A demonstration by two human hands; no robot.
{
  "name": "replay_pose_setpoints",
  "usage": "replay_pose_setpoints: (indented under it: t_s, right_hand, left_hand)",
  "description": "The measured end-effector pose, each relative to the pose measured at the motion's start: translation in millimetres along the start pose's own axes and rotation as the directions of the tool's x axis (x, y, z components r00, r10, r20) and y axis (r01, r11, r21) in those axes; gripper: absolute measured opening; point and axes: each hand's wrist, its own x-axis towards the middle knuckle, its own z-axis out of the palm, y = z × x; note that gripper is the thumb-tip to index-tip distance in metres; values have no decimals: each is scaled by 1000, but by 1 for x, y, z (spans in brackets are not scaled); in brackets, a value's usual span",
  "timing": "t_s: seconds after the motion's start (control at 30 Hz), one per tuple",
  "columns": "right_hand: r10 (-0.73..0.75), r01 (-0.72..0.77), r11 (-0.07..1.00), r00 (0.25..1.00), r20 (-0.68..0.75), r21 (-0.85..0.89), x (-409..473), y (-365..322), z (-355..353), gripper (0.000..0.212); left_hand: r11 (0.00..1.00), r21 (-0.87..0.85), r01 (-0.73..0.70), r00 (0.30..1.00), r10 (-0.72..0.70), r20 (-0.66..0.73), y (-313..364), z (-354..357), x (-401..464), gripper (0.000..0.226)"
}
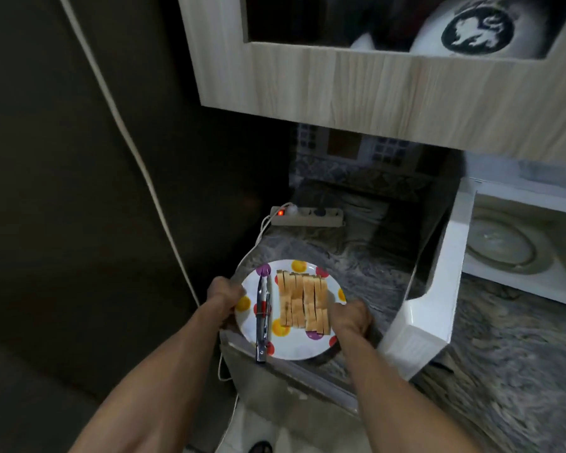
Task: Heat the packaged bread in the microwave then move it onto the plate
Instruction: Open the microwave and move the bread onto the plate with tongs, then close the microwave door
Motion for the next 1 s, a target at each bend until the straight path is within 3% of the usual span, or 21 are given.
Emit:
replay_pose_setpoints:
  t_s: [0.23, 0.43, 0.6, 0.7, 0.87, 1.0]
  right_hand:
    - [69, -74, 997, 991, -113, -36, 34, -23, 6, 49]
    - [120, -137, 986, 977, -179, -90, 45, -32, -2, 35]
    - [98, -139, 980, 961, -260, -143, 54, -27, 3, 22]
    - [46, -101, 972, 967, -251, -212, 49, -29, 0, 21]
    - [-45, -16, 898, 991, -128, -439, 28, -48, -23, 28]
    - [-142, 70, 805, 987, -77, -590, 7, -67, -47, 33]
  left_hand:
    - [964, 239, -116, 991, 98, 87, 59, 20, 56, 35]
    - [902, 374, -216, 976, 191, 105, 75, 43, 86, 55]
    - [820, 463, -336, 941, 312, 130, 78, 52, 95, 49]
    - [729, 543, -416, 907, 376, 189, 82, 48, 94, 46]
    - [495, 723, -482, 860, 427, 280, 109, 35, 85, 43]
    - [331, 703, -629, 729, 565, 386, 155, 25, 59, 53]
